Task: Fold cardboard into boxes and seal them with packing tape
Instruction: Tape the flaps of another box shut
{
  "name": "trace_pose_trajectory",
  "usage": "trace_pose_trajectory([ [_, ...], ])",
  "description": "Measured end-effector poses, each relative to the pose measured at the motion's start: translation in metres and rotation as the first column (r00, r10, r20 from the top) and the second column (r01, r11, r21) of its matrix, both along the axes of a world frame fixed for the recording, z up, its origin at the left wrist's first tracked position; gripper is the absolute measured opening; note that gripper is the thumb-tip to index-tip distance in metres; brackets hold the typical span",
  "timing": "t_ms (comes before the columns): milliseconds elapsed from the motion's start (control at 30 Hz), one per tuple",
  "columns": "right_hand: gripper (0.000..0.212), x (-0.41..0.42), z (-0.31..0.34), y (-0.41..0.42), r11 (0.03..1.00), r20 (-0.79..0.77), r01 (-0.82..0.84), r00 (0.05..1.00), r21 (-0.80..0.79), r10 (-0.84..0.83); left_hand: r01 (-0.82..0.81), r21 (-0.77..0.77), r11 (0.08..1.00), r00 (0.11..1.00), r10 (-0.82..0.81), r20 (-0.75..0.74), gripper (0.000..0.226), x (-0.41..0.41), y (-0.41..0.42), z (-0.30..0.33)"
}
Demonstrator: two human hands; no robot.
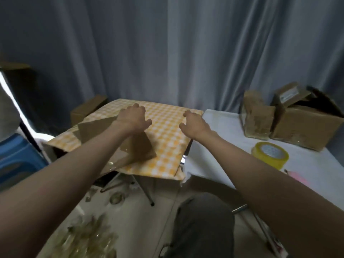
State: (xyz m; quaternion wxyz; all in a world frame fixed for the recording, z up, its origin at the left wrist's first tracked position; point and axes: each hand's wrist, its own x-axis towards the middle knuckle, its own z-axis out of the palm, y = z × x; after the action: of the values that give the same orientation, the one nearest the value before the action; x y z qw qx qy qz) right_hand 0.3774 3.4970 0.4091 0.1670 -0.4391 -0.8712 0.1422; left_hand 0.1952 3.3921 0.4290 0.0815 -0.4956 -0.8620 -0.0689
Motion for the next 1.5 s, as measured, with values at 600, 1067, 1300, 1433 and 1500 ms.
trace_pose_trajectory([
  [600, 0.024, -0.098, -0.073, -0.034, 0.59, -0.271, -0.145, 0.954, -0.794, -0.13, -0.046, -0.256, 0.966, 0.935, 0.132, 0.33, 0.096, -0.059, -0.054, -0.093],
  [1067, 0.016, 0.039, 0.051, 0.022, 0.728, -0.811, -0.426, 0.499, -0.538, -0.307, 0.222, 0.44, 0.87, 0.817, -0.413, 0.403, 0.052, 0.073, 0.061, 0.016],
  [1300, 0.017, 0.165, 0.054, 0.053, 0.854, -0.78, -0.289, 0.595, -0.433, -0.194, 0.204, 0.624, 0.754, 0.596, -0.602, 0.532, 0.051, 0.194, 0.137, 0.007],
  [1433, 0.013, 0.196, 0.012, 0.07, 0.903, -0.757, -0.137, 0.604, -0.407, -0.249, 0.122, 0.665, 0.737, 0.522, -0.618, 0.589, 0.05, 0.233, 0.16, -0.031],
  [1500, 0.018, 0.202, -0.006, 0.076, 0.892, -0.754, -0.147, 0.603, -0.427, -0.261, 0.107, 0.65, 0.753, 0.432, -0.624, 0.651, 0.054, 0.243, 0.167, -0.044],
])
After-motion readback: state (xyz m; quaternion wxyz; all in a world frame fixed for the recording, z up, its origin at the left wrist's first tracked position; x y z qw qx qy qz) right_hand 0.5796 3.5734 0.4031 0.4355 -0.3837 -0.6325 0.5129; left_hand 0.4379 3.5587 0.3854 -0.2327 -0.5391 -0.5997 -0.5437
